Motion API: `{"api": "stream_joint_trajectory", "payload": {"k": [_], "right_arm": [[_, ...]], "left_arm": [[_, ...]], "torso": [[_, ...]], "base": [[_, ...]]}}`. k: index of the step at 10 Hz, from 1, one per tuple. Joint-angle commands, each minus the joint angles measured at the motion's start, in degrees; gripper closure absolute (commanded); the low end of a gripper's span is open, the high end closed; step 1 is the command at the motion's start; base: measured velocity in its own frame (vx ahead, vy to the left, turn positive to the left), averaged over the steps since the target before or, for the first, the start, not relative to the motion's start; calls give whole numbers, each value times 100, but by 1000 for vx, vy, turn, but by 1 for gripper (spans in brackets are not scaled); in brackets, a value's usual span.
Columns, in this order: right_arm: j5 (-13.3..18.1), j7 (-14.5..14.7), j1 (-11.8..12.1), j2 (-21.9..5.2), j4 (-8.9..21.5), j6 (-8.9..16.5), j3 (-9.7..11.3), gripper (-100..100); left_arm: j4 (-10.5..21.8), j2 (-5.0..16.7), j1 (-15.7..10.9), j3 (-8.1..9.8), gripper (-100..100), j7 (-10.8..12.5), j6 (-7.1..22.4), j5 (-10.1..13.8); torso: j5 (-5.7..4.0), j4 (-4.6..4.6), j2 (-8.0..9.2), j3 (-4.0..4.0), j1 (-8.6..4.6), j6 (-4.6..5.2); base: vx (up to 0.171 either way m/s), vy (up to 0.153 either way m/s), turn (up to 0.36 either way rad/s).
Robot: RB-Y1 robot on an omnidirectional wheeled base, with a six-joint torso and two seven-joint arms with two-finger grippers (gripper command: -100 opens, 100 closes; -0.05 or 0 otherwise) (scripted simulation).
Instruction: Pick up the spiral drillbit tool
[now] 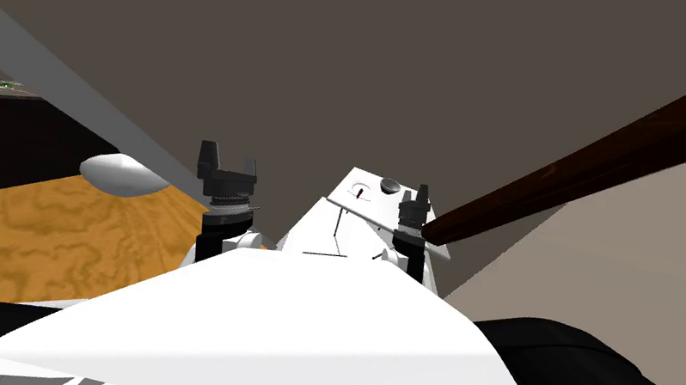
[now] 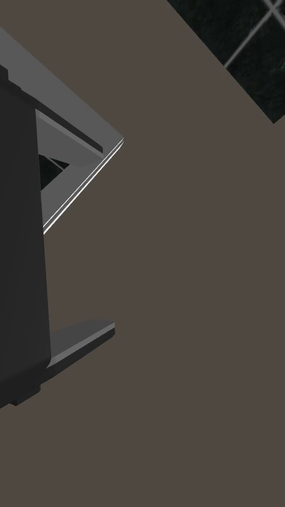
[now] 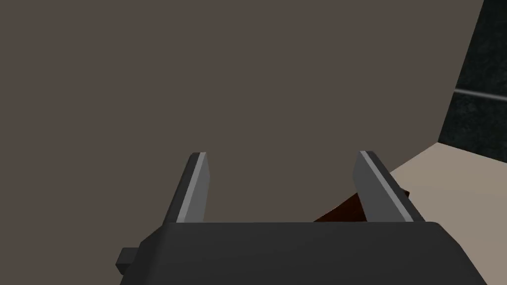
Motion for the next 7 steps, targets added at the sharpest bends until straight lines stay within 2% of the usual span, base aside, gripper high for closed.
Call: {"api": "stream_joint_trajectory", "payload": {"k": [1, 4, 7], "right_arm": [[15, 4, -9, -189, 16, 41, -33, -100], [64, 31, -35, -692, 87, 213, -162, -100], [116, 93, -64, -1219, 230, 516, -364, -100]], "left_arm": [[0, 0, 0, 0, 0, 0, 0, 0], [0, 0, 0, 0, 0, 0, 0, 0], [0, 0, -1, 0, 0, 0, 0, 0]], "torso": [[0, 0, 0, 0, 0, 0], [0, 2, 7, 4, 2, -1], [1, 3, 13, 7, 6, -1]], "base": [[-7, 3, 33], [-22, 11, 67], [-33, 24, 128]]}}
